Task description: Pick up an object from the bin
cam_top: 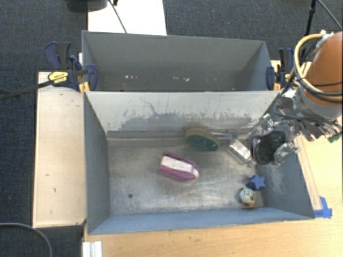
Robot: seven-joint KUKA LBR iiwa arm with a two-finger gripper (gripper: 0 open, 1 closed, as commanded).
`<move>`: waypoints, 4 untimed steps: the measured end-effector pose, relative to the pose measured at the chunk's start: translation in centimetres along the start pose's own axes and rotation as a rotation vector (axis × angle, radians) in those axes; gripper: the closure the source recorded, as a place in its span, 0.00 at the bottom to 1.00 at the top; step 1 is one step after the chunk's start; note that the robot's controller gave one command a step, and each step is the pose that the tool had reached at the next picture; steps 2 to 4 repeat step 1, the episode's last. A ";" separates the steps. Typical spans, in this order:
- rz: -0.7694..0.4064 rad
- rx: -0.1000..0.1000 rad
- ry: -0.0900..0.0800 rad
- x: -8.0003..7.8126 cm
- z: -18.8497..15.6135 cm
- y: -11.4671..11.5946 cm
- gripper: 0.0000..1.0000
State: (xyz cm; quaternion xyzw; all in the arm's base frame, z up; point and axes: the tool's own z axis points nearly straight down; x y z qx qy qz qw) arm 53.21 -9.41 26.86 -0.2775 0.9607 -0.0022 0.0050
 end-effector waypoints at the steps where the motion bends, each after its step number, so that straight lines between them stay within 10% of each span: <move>1: -0.281 -0.009 0.007 0.3 1.3 1.7 1.00; 4: -0.281 -0.009 0.007 0.3 1.3 1.7 1.00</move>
Offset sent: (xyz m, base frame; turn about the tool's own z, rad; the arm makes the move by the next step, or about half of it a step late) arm -0.0117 0.0122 -0.0131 -0.2807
